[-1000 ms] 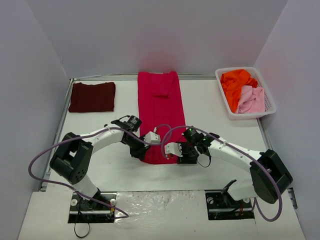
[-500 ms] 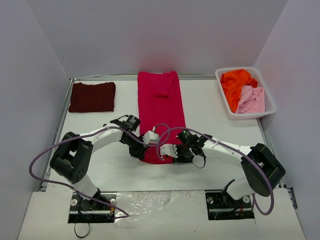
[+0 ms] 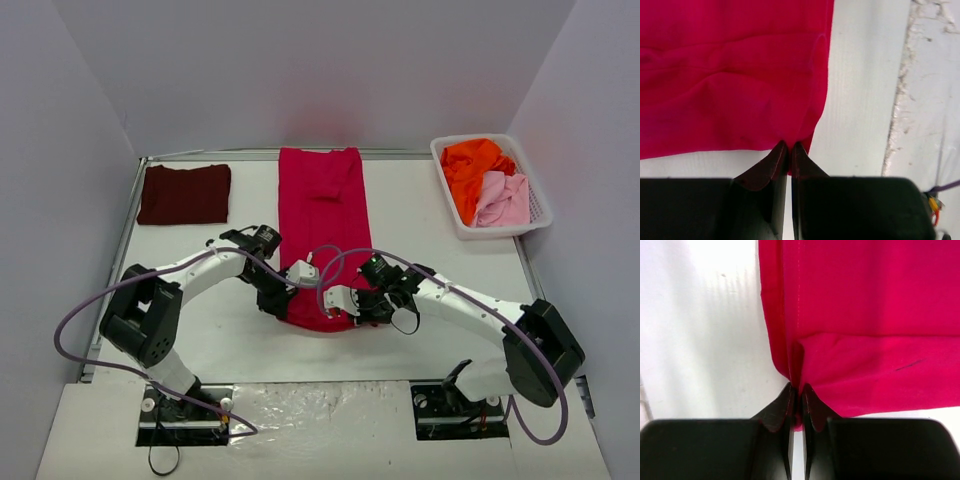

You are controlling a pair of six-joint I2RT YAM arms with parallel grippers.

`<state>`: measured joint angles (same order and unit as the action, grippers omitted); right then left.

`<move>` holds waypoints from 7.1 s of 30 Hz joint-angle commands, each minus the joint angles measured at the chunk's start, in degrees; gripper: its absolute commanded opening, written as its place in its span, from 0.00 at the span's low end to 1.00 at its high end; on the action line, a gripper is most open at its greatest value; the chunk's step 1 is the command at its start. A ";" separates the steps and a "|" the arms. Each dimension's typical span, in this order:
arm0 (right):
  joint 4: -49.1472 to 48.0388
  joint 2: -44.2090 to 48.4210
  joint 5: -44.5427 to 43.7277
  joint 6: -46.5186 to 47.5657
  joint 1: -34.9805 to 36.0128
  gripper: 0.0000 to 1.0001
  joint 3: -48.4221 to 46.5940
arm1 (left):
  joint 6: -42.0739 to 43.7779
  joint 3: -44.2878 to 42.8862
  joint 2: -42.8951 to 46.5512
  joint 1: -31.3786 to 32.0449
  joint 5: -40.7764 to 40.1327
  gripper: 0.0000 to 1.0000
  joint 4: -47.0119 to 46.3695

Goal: Fold and stack the t-shirts
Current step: Fold the folded rectangular tshirt in 1/3 of the way, then grab one side of the 2/3 rectangular tshirt with both arms

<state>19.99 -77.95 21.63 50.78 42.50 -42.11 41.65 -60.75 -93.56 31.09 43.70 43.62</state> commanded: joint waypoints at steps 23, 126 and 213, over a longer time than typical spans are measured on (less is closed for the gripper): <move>34.33 0.35 16.61 8.45 0.30 0.00 -21.09 | 34.75 -15.98 -0.84 -1.21 12.38 0.02 46.13; 24.13 -58.27 10.10 12.76 -25.89 0.00 -75.75 | 10.74 -63.43 -38.80 -14.13 -11.62 0.04 16.06; -8.12 0.77 -4.42 -15.74 -16.92 1.00 -14.25 | 0.00 8.80 14.36 -6.14 -25.76 0.77 -22.25</move>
<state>10.35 -82.28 15.18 28.40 25.74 -59.07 37.39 -53.36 -82.24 21.71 24.62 23.68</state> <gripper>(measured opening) 0.999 0.771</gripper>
